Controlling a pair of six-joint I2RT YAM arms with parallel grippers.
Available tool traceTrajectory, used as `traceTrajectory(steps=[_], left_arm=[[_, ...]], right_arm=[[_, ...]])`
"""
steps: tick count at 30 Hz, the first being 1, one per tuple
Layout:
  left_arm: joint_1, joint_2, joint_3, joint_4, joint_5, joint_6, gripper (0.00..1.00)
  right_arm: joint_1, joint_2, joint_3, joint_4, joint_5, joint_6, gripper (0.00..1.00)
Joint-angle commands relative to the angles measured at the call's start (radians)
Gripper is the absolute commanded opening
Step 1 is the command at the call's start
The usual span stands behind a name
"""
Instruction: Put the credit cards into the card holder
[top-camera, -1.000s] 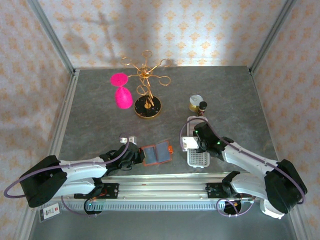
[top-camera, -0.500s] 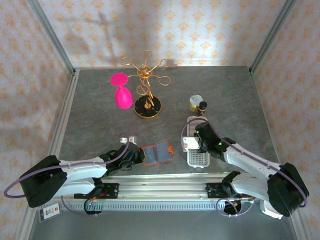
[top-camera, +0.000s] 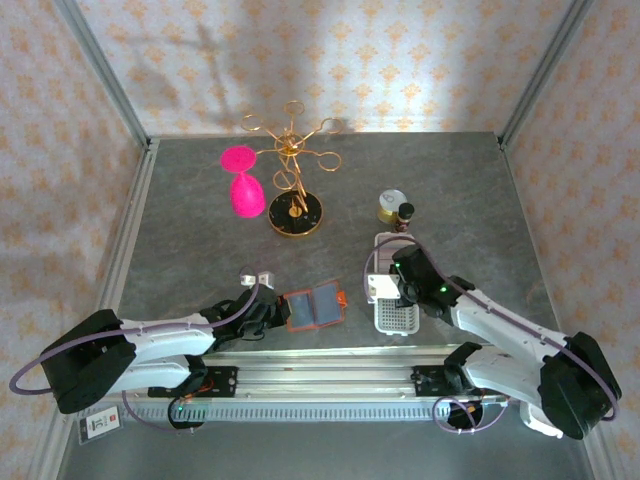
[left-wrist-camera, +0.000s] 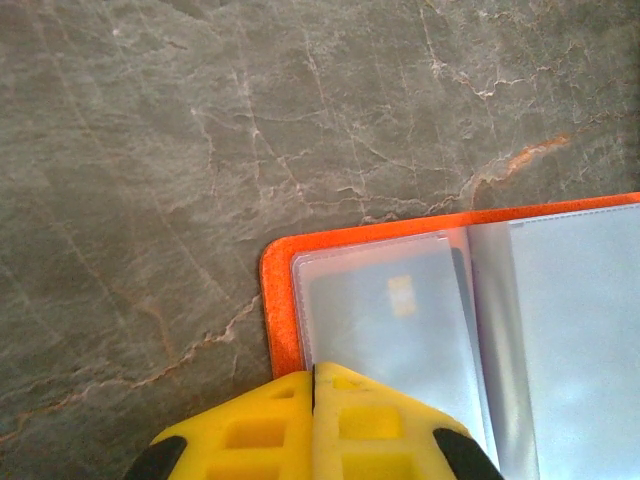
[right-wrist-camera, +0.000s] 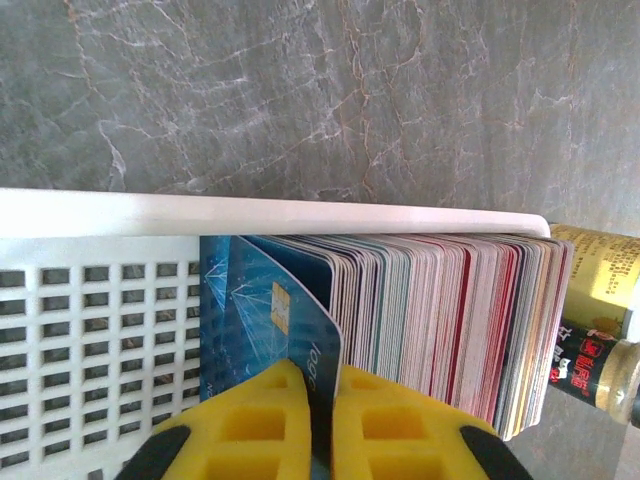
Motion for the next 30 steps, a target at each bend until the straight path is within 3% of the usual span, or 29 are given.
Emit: traceTrajectory(steps=[1, 7, 18, 25, 30], left_arm=[[0.008, 0.003, 0.002, -0.044, 0.000, 0.007, 0.02], [0.008, 0.011, 0.007, -0.044, 0.001, 0.009, 0.02], [0.008, 0.019, 0.029, -0.068, -0.003, 0.016, 0.02], [0.007, 0.027, 0.031, -0.071, -0.004, 0.014, 0.02], [0.007, 0.034, 0.040, -0.076, -0.005, 0.015, 0.02]], right_arm=[[-0.006, -0.035, 0.038, -0.003, 0.033, 0.021, 0.09], [-0.005, -0.080, 0.048, -0.068, 0.016, 0.037, 0.01], [0.031, -0.120, 0.161, -0.319, -0.113, 0.179, 0.00], [0.089, -0.114, 0.264, -0.304, -0.136, 0.449, 0.00], [0.103, -0.082, 0.332, -0.180, -0.176, 0.773, 0.00]])
